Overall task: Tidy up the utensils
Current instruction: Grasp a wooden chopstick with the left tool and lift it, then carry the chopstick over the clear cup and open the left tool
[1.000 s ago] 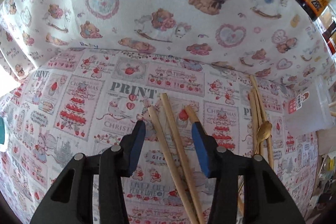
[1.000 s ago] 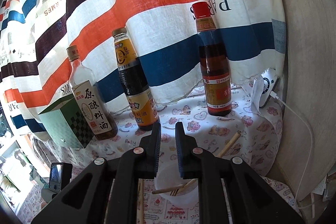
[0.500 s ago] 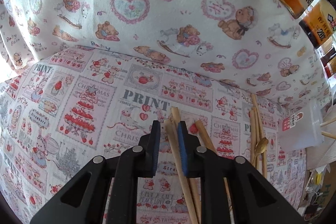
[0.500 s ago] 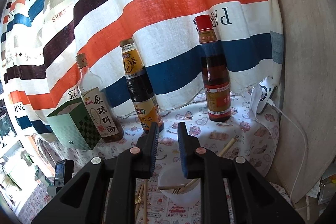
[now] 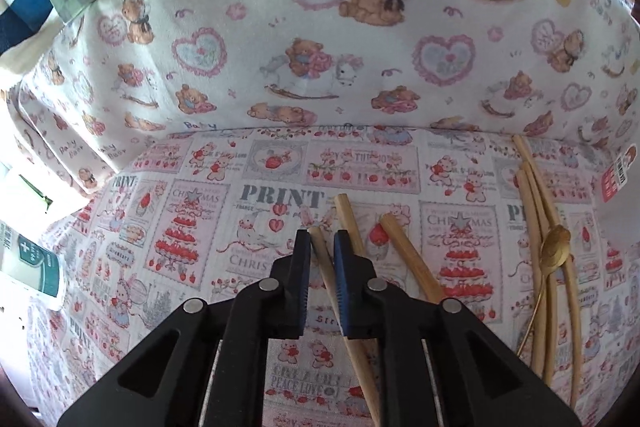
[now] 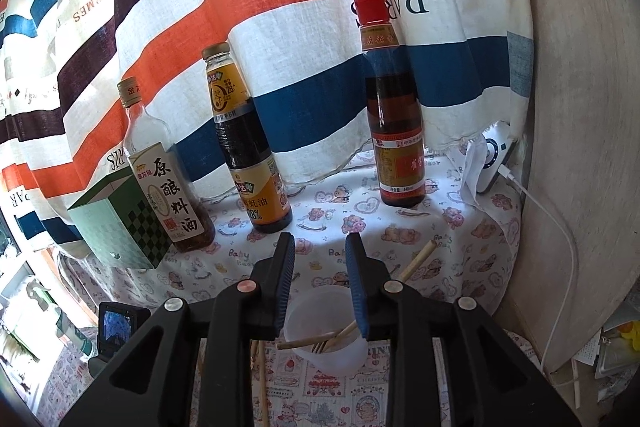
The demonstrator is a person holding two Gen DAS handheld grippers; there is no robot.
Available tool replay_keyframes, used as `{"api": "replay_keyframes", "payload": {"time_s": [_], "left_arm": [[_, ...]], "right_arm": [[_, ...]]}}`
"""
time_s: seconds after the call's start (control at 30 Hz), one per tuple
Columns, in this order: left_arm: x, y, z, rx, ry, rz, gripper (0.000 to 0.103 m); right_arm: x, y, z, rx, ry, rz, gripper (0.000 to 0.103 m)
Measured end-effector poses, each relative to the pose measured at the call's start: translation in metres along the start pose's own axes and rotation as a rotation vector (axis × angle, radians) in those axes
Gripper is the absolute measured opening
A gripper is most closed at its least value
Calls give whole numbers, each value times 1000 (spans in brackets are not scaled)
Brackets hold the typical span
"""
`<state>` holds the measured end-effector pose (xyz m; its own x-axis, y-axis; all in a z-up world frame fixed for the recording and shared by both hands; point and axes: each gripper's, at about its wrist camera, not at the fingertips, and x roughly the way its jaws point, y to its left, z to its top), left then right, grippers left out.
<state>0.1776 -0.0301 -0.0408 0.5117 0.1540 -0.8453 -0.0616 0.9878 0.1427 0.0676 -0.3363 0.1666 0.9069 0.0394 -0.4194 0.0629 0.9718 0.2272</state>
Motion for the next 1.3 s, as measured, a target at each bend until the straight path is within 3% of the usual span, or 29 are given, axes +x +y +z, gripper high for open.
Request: {"api": "replay_keyframes", "payload": {"time_s": [0.2,0.27,0.43,0.67,0.73,0.8,1.07,1.17,1.3], "left_arm": [[3,2,9,-50,34,-81,6],[-6,1,10,-61,4,-100,6],[-83,4,23,-90,-179,-164,6],[-227,-8,35,-82,-574,-285,6],[-253,-14,42,-65,-625,-358,6],[-269,-30,53,-57,-625,-442,6],[-276,-104,85,-104,-751,-558,6],[-271,-123,90,-133,-838,-531,6],[-260,-136,97,-179,-892,-529,6]], "right_arm": [[-5,-5,3,10,10,-3,28],[-6,-9,5,22,16,-3,28],[-13,-19,10,50,9,8,28],[-29,-28,16,60,-18,22,35],[-31,-31,17,68,-21,17,35],[-32,-34,18,75,-14,23,35],[-26,-38,18,69,17,47,35],[-21,-39,17,63,23,44,35],[-10,-48,17,81,42,27,36]]}}
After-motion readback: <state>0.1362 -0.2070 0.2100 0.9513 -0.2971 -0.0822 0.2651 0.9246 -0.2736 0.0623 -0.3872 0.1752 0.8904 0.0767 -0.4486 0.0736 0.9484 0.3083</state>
